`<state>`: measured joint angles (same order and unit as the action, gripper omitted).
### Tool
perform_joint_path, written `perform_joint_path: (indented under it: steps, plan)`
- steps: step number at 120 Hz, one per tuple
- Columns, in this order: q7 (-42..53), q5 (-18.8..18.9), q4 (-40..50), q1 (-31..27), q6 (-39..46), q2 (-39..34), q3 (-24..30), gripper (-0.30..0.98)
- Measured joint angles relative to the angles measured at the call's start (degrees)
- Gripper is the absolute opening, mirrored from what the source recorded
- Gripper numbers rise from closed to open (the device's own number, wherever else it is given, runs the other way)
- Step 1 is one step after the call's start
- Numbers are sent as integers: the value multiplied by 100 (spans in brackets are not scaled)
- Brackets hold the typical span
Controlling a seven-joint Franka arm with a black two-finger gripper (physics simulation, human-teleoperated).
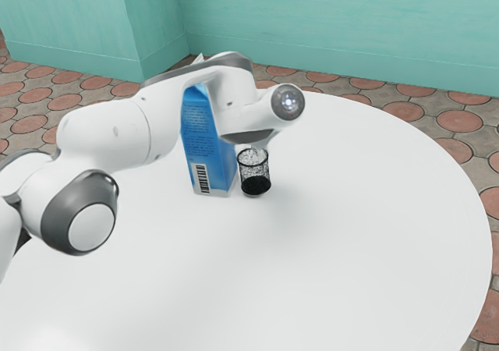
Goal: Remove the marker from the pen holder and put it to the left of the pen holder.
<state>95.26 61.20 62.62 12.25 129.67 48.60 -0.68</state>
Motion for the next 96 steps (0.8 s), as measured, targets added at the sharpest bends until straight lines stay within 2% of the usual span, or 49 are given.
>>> perform_joint_path:
  steps: [24, 39, 48, 65, 96]
  plan:
    - [100, -23, 307, 325, -655, -601, -27, -10]
    - [30, -40, 2079, 96, -829, -2077, -16, -10]
    - [-35, -43, 2664, 66, -879, -2491, -13, -10]
    - [-159, -47, 3191, 71, -936, -2866, -19, -10]
    - [-574, -46, 5569, 100, -1015, -4909, -29, -10]
